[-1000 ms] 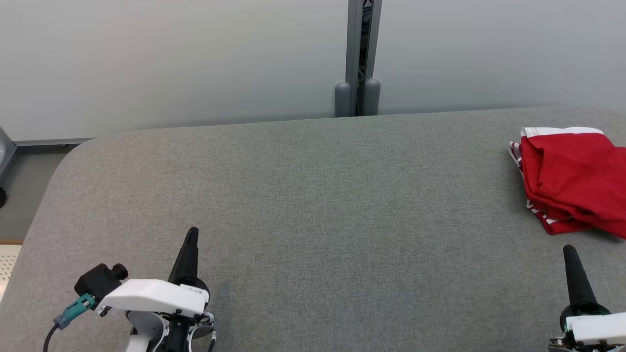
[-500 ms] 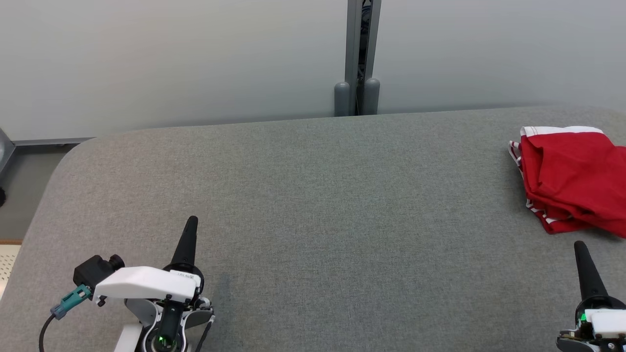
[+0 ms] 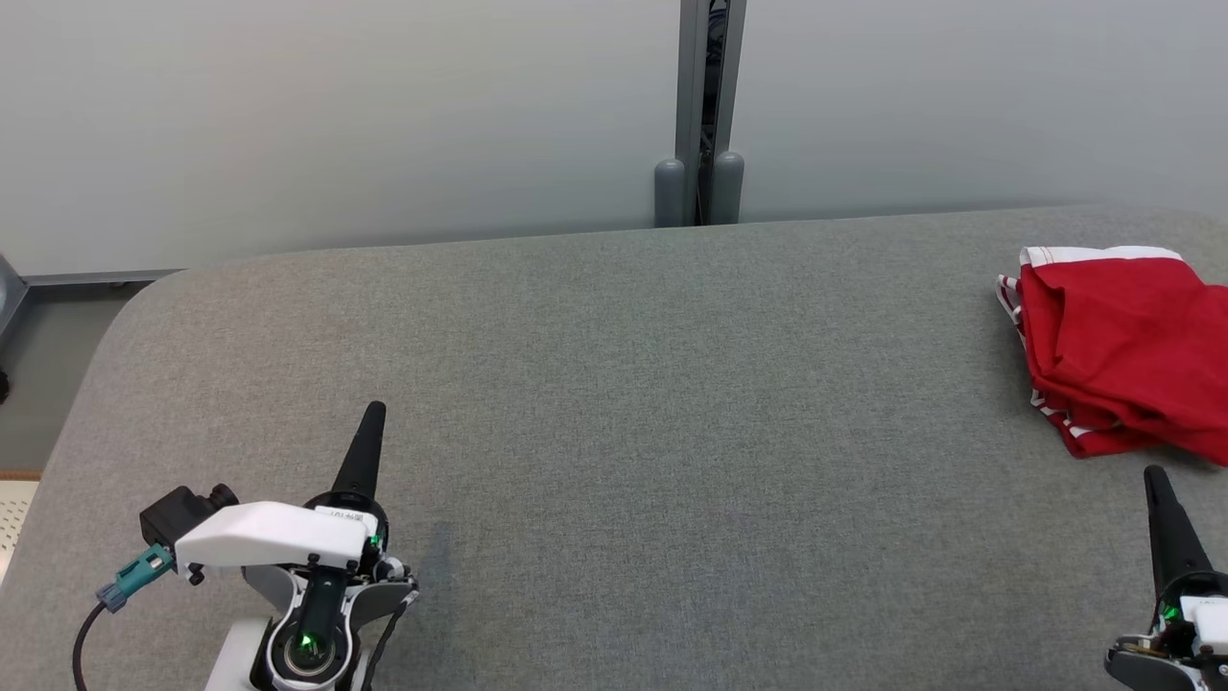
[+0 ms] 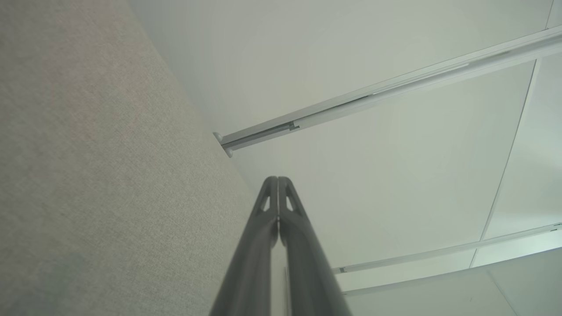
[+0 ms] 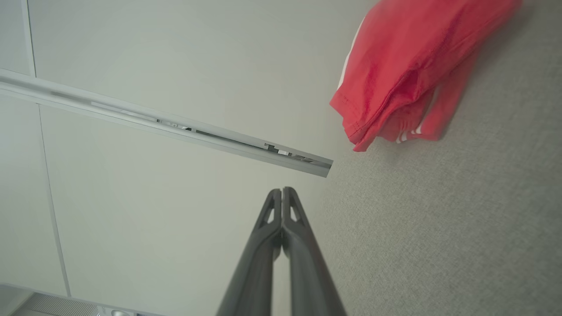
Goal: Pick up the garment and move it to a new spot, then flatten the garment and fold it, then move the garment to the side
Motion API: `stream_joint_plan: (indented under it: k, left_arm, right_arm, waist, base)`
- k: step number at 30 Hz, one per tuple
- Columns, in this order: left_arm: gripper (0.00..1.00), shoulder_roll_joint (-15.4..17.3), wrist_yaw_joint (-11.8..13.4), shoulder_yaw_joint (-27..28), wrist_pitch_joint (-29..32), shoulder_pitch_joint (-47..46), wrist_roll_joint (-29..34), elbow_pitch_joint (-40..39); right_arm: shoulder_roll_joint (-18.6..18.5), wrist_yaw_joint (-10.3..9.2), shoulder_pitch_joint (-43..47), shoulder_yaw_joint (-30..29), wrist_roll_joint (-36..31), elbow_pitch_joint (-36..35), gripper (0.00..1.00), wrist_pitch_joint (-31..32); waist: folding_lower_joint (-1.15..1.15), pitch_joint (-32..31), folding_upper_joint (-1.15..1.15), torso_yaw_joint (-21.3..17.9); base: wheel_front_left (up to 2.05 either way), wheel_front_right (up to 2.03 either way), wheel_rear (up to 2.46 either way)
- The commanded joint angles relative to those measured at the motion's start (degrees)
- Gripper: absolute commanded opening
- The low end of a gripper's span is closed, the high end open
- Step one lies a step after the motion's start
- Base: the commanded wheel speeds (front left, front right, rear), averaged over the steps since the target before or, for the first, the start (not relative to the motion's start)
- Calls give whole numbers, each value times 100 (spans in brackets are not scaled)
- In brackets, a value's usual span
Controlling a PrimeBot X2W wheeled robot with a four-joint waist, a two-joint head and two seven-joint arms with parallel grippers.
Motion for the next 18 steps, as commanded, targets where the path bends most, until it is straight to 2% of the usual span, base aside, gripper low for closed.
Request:
stream_joint_plan:
  k: [1,18]
  left_arm:
    - [0,17,-48,31,21,-133,-133,18]
    - [0,18,-201,78,195,-420,-915,262]
  right_arm:
    - [-38,0,-107,-32,124,0,0,46]
    - [-23,0,-195,-249,864,63,0,284]
  waist:
    - [0,1,0,0]
    - [0,14,0,-11]
  base:
    - [0,0,0]
    - [0,0,0]
